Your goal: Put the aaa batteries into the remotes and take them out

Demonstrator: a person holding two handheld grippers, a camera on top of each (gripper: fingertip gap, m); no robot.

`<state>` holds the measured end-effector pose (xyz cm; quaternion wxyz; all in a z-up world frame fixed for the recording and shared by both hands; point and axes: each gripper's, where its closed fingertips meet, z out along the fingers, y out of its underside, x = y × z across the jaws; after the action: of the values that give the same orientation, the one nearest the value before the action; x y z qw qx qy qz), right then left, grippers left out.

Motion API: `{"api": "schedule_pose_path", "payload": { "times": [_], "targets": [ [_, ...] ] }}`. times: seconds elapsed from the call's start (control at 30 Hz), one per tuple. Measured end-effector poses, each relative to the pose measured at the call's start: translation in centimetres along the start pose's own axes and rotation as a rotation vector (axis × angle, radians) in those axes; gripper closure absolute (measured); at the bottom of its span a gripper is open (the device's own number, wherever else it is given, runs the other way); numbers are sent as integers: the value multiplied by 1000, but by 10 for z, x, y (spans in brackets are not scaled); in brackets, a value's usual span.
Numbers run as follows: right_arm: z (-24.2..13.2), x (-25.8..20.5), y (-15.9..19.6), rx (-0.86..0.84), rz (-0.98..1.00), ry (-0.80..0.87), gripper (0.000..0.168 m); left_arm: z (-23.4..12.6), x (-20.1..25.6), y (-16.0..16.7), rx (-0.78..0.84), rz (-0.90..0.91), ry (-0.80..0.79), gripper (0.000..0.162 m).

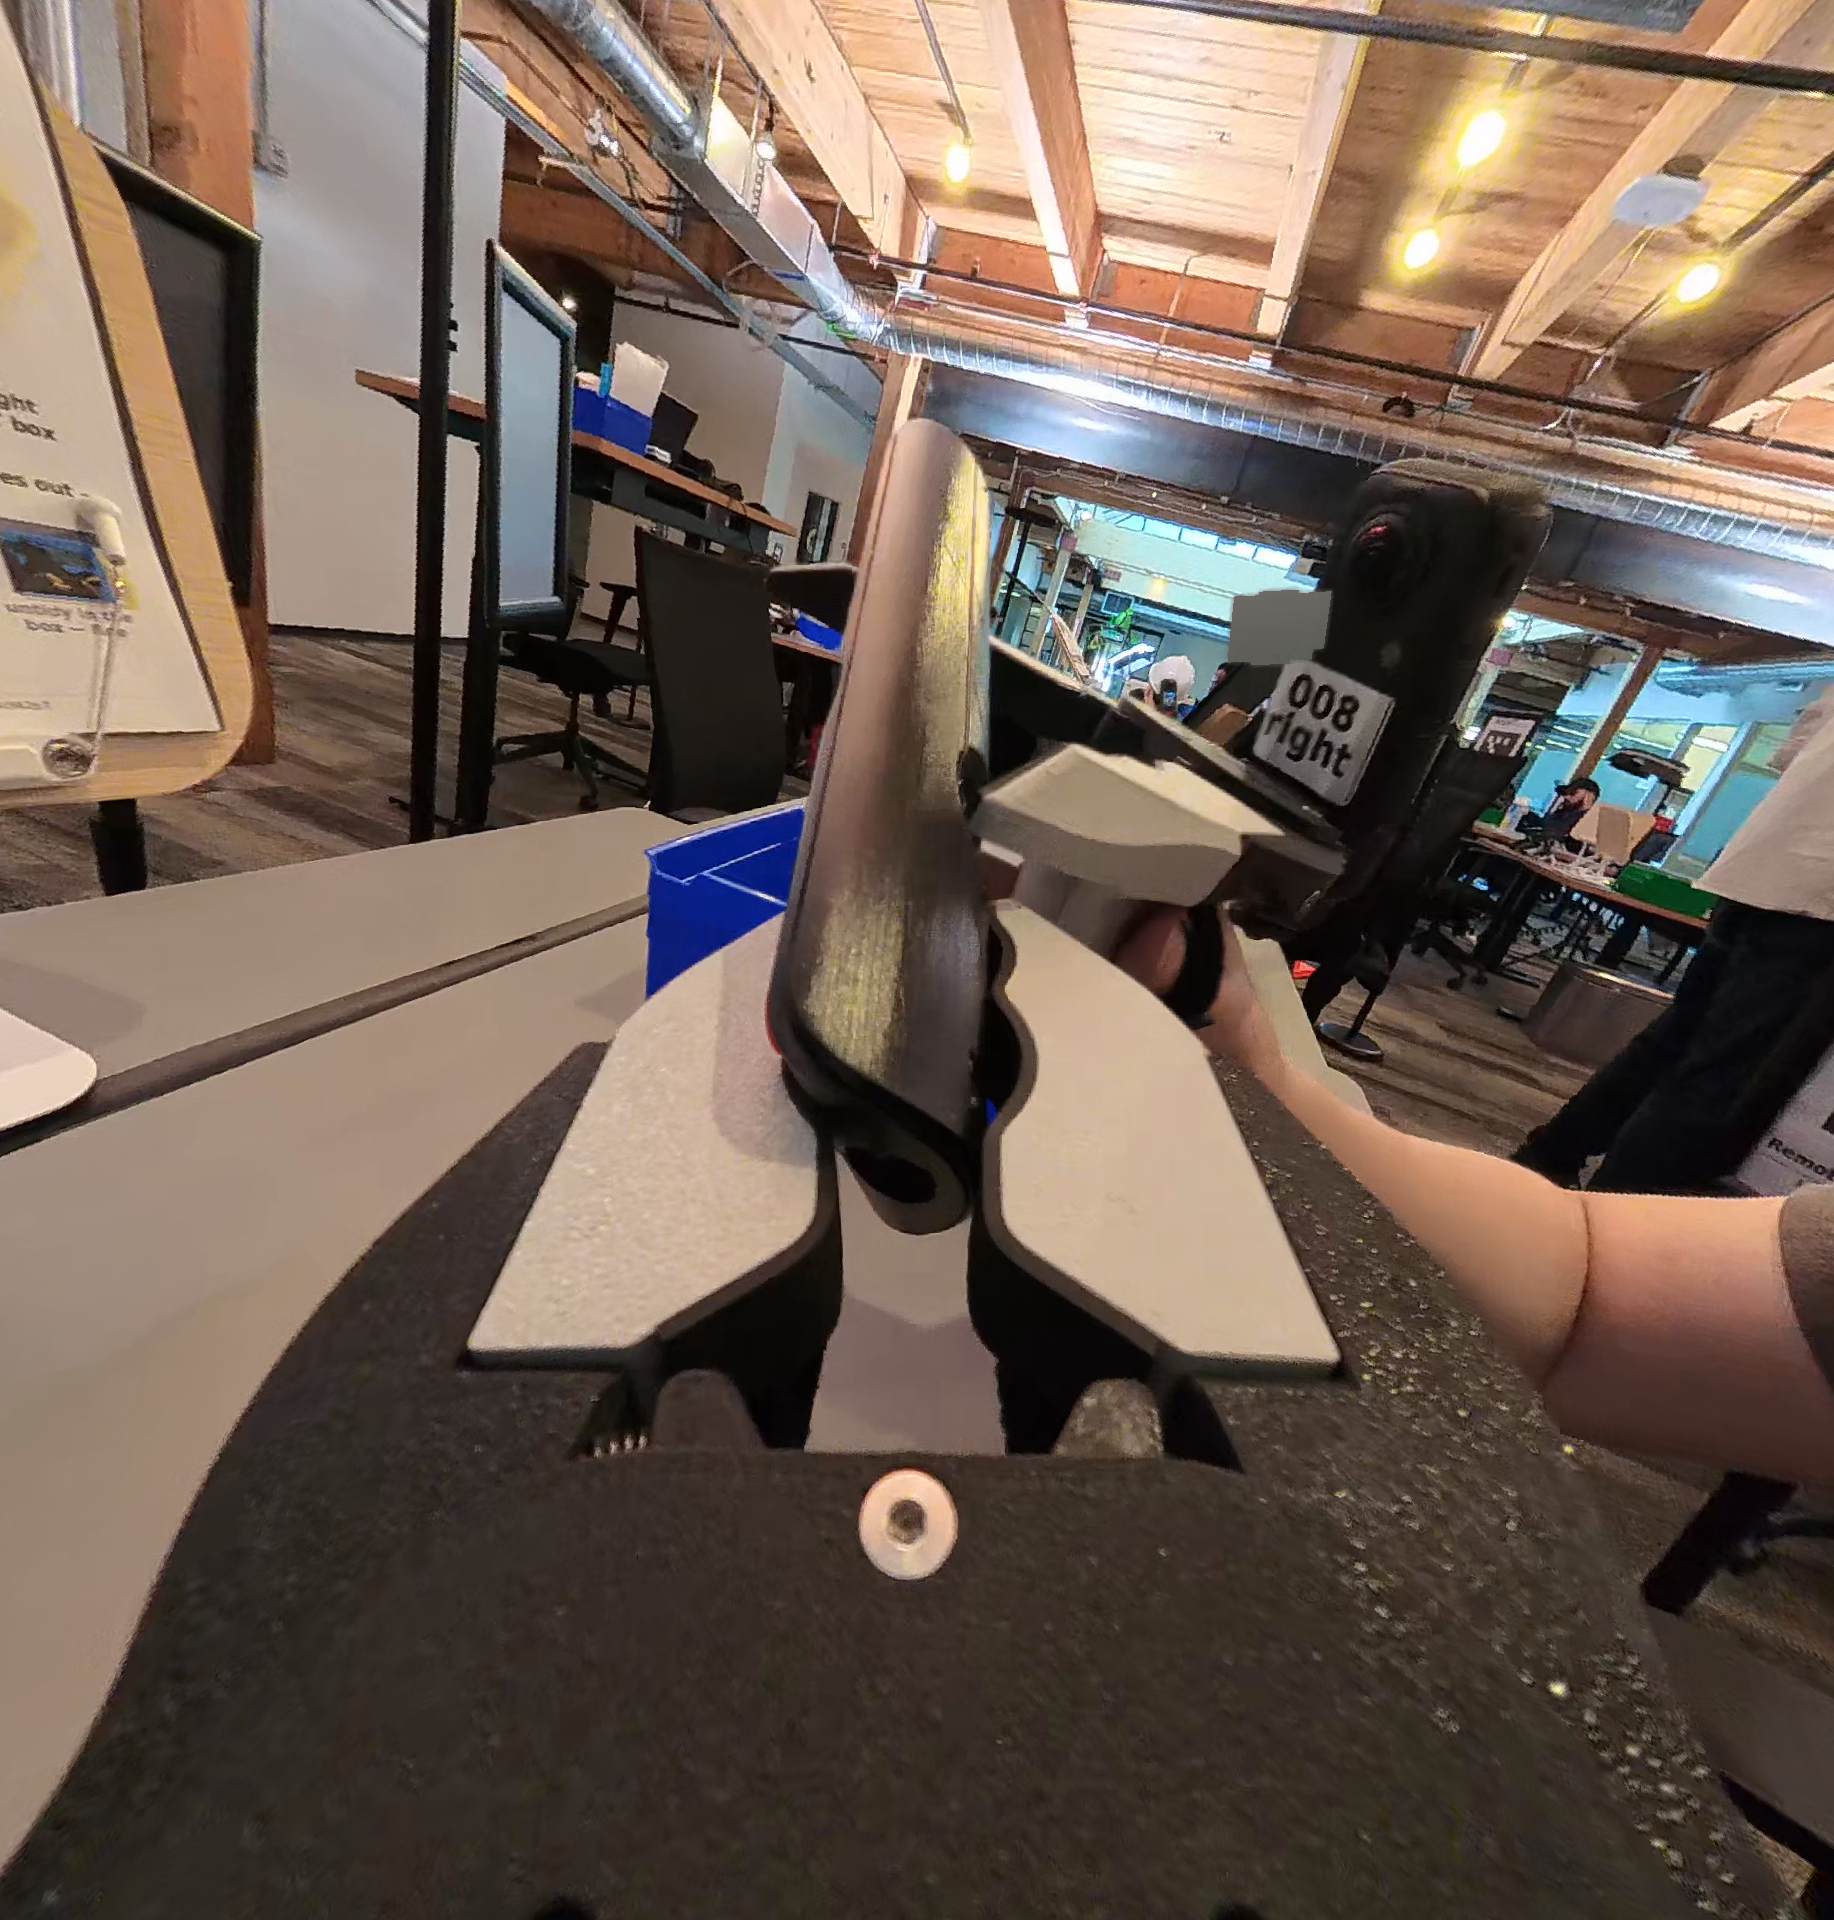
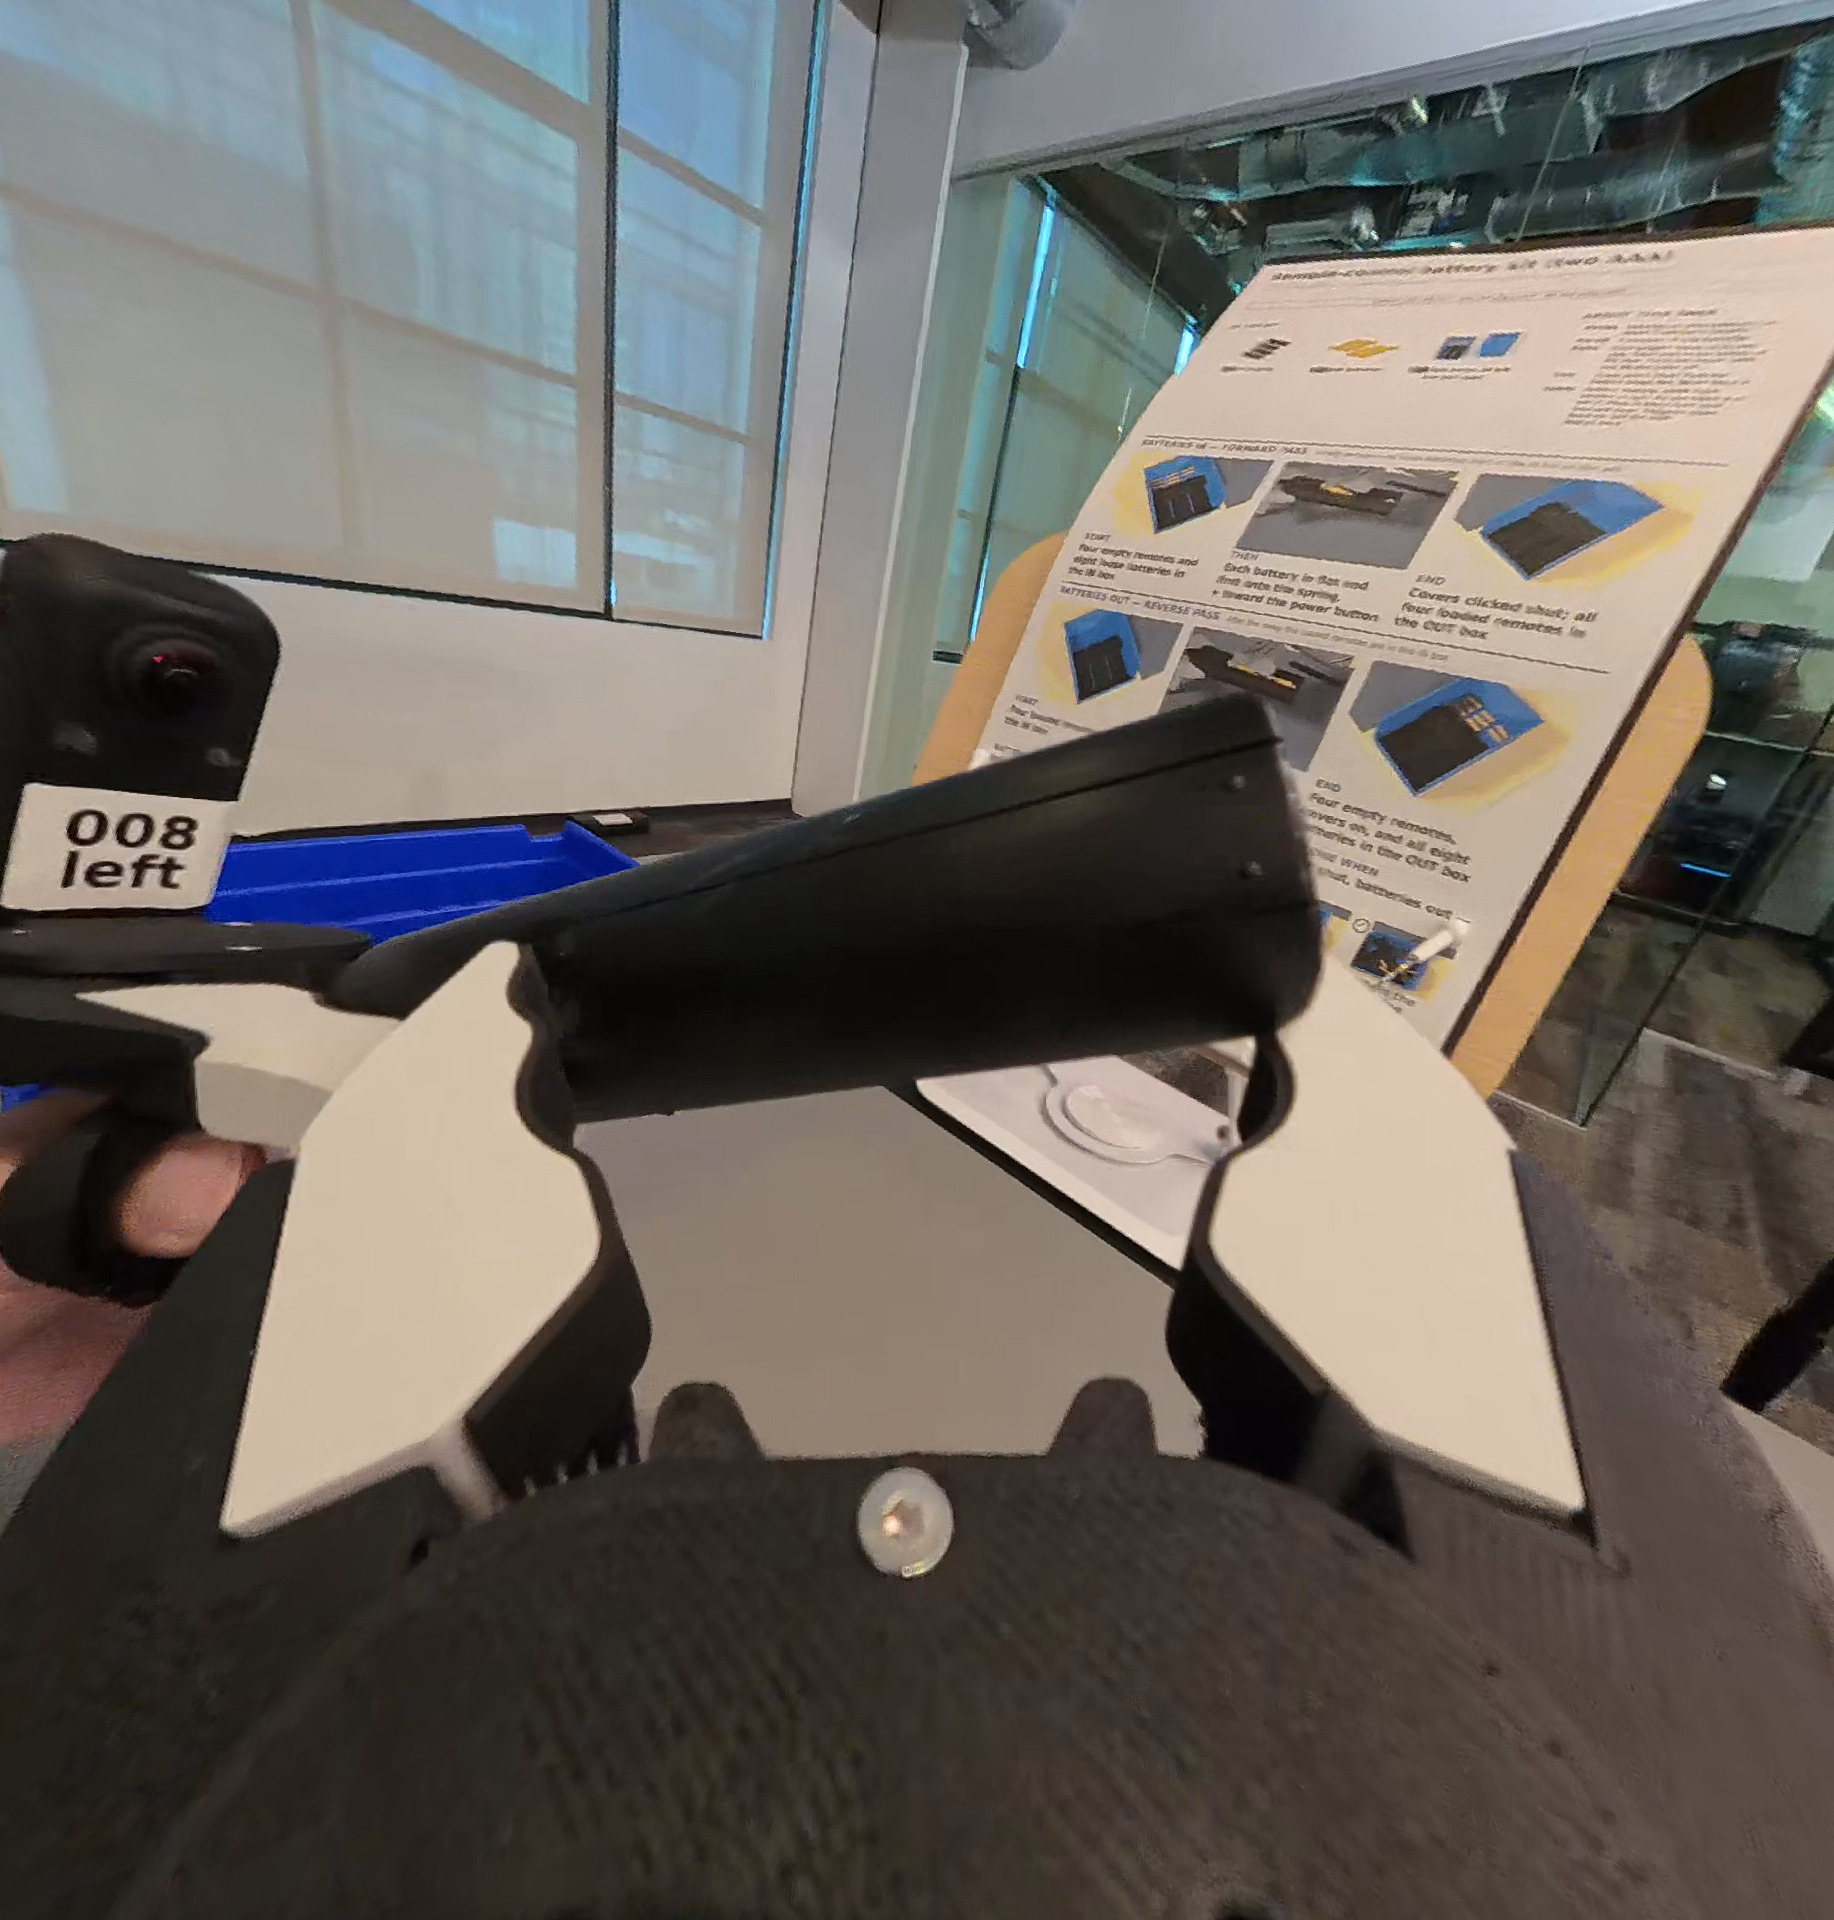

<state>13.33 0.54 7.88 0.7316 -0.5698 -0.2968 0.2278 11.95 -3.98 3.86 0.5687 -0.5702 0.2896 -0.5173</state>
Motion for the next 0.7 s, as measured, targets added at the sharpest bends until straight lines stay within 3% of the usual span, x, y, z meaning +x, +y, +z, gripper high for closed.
{"api": "schedule_pose_path", "payload": {
  "times": [0.47, 0.7],
  "targets": [
    [-8, -2, -19, 70, -123, -12, 34, 2, 22, -4, 52, -163, 166, 137],
    [-8, -11, -14, 6, -84, -153, 46, 3, 26, -1, 2, -119, 190, 137]
  ]
}}
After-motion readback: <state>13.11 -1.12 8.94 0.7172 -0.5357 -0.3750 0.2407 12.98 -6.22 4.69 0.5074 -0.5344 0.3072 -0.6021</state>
